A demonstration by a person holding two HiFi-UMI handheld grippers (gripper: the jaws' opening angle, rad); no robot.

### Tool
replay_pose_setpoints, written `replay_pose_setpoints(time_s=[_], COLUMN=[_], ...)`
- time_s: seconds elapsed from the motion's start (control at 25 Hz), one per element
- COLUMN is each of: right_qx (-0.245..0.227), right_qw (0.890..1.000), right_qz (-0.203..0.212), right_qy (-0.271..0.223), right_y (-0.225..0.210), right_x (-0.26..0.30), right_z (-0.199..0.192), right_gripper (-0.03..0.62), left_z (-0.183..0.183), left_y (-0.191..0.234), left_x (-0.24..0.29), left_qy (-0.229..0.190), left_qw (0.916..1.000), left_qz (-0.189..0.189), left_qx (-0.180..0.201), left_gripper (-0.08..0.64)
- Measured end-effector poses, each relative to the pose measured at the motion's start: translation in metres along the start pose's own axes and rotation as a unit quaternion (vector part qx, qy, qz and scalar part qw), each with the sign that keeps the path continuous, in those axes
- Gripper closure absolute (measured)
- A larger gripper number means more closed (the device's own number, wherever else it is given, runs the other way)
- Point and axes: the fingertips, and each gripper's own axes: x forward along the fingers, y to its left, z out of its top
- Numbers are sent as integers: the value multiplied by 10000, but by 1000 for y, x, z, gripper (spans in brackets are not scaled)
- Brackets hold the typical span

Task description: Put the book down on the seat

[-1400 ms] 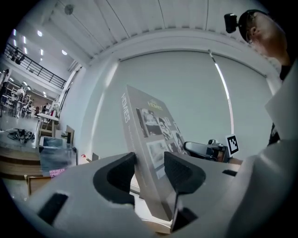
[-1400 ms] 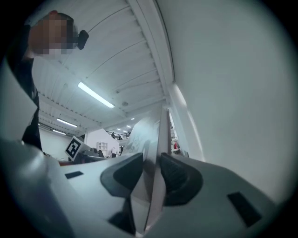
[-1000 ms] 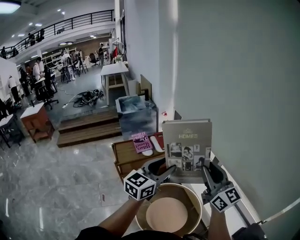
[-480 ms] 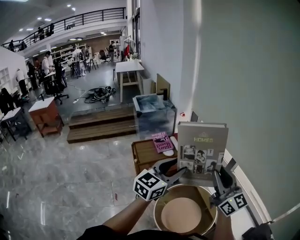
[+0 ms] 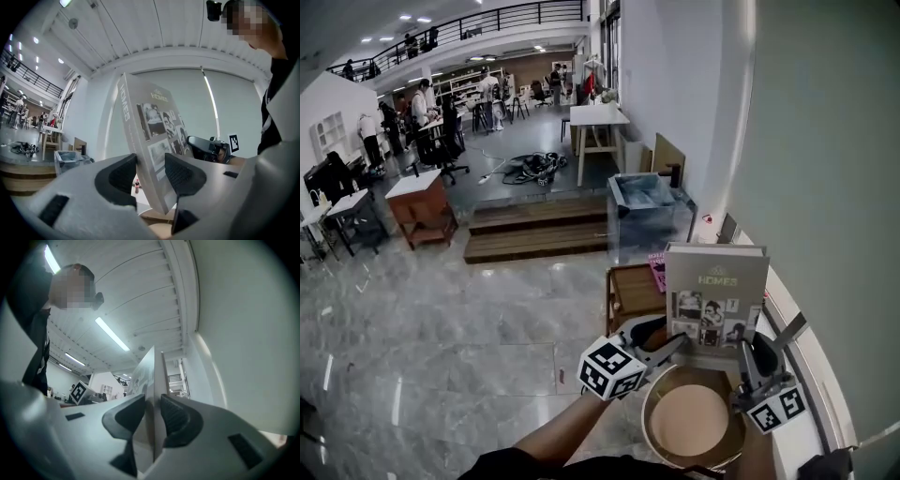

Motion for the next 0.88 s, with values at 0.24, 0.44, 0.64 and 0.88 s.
replay_pose_setpoints(time_s=[0.24, 0.44, 0.64, 0.88], right_qx=[88, 76, 82, -212], right_qw=[9999, 10000, 9982, 9928], right_qz=[114, -29, -585, -1179], right_qy=[55, -27, 59, 58], right_y=[28, 35, 63, 38], right_x=[5, -23, -132, -148], right_z=[-7, -7, 19, -11], right_gripper=[472, 472, 472, 474], left_z=[-4, -13, -25, -61], left_y=[3, -20, -126, -118], left_x=[-31, -33, -43, -3], left_qy=[-7, 90, 277, 369], left_qw=[9999, 10000, 9983, 9925], left_qz=[114, -11, -506, -1164], left_qx=[-107, -27, -54, -60], left_gripper=[356, 356, 356, 356])
